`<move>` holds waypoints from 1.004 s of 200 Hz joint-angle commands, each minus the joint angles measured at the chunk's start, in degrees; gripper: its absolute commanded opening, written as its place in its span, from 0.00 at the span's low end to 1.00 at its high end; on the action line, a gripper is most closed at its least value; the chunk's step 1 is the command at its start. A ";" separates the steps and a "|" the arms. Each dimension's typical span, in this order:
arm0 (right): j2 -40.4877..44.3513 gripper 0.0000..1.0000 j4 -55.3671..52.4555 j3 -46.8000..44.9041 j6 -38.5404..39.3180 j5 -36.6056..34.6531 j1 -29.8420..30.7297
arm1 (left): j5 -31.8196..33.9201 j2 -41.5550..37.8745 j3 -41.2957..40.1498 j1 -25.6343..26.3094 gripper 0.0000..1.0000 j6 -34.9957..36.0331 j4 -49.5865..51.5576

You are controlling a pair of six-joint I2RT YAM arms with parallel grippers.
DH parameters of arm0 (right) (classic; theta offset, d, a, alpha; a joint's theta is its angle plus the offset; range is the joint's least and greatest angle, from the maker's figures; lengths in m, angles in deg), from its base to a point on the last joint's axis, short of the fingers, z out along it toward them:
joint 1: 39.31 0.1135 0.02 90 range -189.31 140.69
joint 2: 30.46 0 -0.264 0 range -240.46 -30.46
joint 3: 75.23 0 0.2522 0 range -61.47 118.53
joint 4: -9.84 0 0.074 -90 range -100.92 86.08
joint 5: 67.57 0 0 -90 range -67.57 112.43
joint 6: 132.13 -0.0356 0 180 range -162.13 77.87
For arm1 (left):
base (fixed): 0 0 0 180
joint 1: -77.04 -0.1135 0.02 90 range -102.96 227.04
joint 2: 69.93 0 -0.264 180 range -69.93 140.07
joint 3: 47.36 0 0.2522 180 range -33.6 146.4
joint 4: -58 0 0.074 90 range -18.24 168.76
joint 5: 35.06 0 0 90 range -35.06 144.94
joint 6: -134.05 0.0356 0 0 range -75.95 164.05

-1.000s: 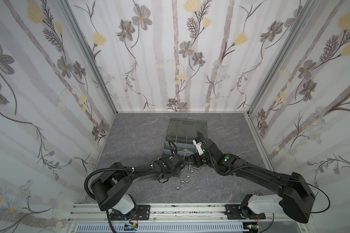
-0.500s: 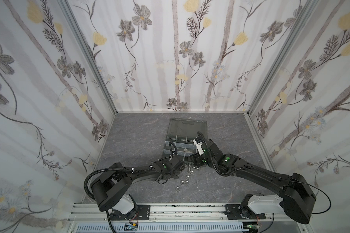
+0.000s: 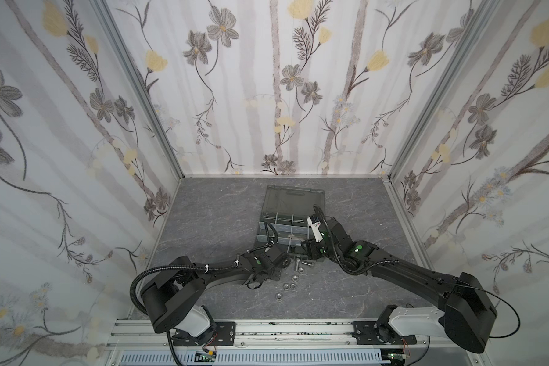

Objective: Sort the screws and nuts into containers
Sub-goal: Pick up the nut at the center of the table, then place the nut into the container.

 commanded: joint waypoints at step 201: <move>1.42 0.52 0.48 0.53 -0.06 -0.06 -0.83 | 0.42 7.38 19.23 -18.22 0.18 10.81 0.51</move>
